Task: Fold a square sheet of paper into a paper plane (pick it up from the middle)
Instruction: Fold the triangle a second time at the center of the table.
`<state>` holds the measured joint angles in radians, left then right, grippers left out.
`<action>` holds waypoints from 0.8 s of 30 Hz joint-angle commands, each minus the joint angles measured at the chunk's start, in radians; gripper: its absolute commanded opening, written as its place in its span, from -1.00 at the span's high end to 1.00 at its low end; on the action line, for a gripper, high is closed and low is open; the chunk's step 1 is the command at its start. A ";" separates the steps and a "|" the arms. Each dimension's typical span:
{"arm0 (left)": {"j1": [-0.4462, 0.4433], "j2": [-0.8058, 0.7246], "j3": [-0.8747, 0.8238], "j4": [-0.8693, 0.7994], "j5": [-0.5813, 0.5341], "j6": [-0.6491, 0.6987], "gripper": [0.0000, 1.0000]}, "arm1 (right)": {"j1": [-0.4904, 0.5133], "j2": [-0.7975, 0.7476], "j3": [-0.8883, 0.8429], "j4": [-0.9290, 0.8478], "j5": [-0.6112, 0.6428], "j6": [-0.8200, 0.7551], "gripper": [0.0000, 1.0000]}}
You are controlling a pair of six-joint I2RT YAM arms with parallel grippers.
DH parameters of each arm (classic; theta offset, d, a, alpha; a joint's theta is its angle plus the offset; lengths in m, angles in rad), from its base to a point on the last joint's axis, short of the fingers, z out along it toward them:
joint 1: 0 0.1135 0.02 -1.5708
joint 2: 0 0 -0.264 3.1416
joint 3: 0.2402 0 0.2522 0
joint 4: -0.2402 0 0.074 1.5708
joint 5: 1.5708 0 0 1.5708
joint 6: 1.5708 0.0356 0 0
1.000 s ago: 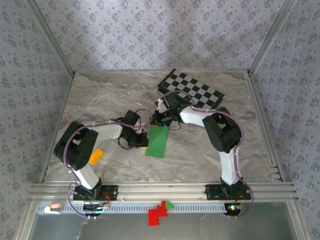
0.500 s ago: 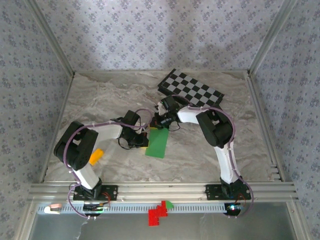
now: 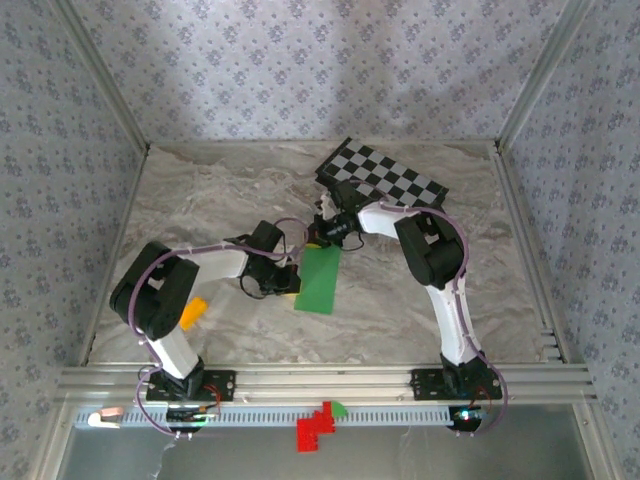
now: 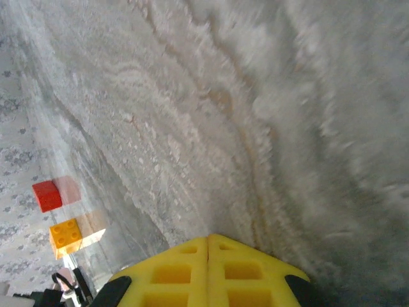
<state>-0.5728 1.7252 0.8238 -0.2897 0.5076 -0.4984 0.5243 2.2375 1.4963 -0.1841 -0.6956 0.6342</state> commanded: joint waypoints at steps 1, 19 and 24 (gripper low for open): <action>-0.029 0.106 -0.066 -0.129 -0.169 -0.006 1.00 | -0.041 0.028 0.043 -0.064 0.082 -0.050 0.97; -0.030 0.085 -0.072 -0.091 -0.170 -0.034 1.00 | -0.040 -0.347 -0.352 0.104 0.042 -0.021 0.96; -0.030 0.085 -0.074 -0.088 -0.172 -0.030 1.00 | 0.011 -0.331 -0.414 0.162 0.023 0.024 0.96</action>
<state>-0.5781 1.7222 0.8257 -0.2836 0.4995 -0.5247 0.5076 1.8923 1.1000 -0.0776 -0.6434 0.6140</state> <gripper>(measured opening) 0.048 0.052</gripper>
